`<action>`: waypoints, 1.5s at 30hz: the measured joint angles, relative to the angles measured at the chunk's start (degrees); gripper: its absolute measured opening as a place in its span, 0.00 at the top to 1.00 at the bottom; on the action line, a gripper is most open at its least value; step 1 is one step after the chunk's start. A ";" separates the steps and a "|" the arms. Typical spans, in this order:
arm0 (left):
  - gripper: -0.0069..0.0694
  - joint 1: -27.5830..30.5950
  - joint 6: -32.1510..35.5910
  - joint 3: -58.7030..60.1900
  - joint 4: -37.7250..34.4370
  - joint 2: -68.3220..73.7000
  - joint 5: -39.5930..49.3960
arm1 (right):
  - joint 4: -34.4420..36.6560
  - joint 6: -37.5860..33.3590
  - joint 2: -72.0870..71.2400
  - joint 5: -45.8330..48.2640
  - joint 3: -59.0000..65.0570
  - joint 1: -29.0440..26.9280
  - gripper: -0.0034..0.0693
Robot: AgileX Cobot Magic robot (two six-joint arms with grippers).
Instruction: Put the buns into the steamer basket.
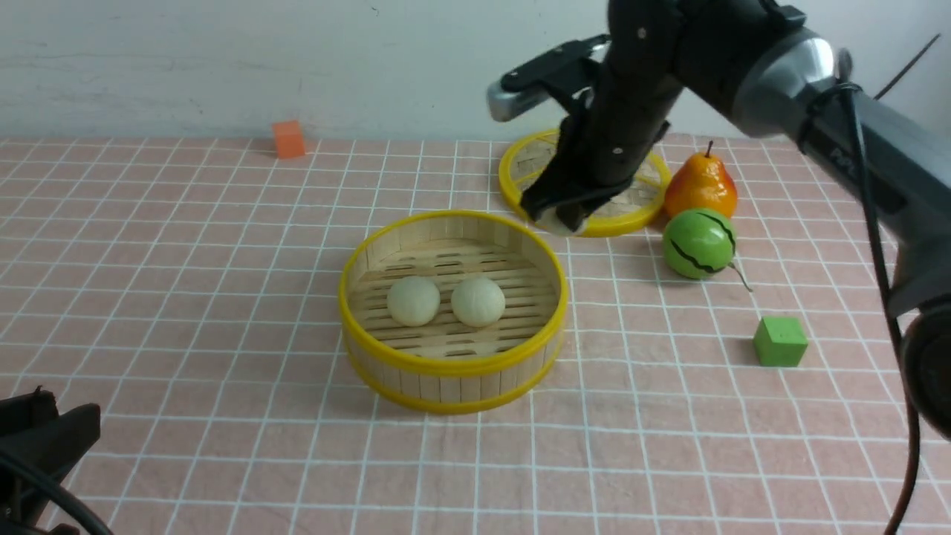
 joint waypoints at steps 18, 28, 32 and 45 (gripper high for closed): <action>0.60 0.00 0.00 0.00 -0.61 0.00 -0.17 | -0.95 -3.36 9.33 -16.27 0.17 4.55 0.70; 0.60 0.00 0.00 0.00 -0.62 0.00 -0.17 | 0.18 -3.55 9.16 -16.38 0.17 4.55 0.41; 0.60 0.00 0.00 0.00 -0.62 0.00 -0.17 | 0.18 -3.55 7.44 -16.38 0.26 4.55 0.40; 0.60 0.00 0.00 0.00 -0.68 -0.07 -0.12 | -0.31 -3.55 -1.17 -10.06 0.26 4.55 0.57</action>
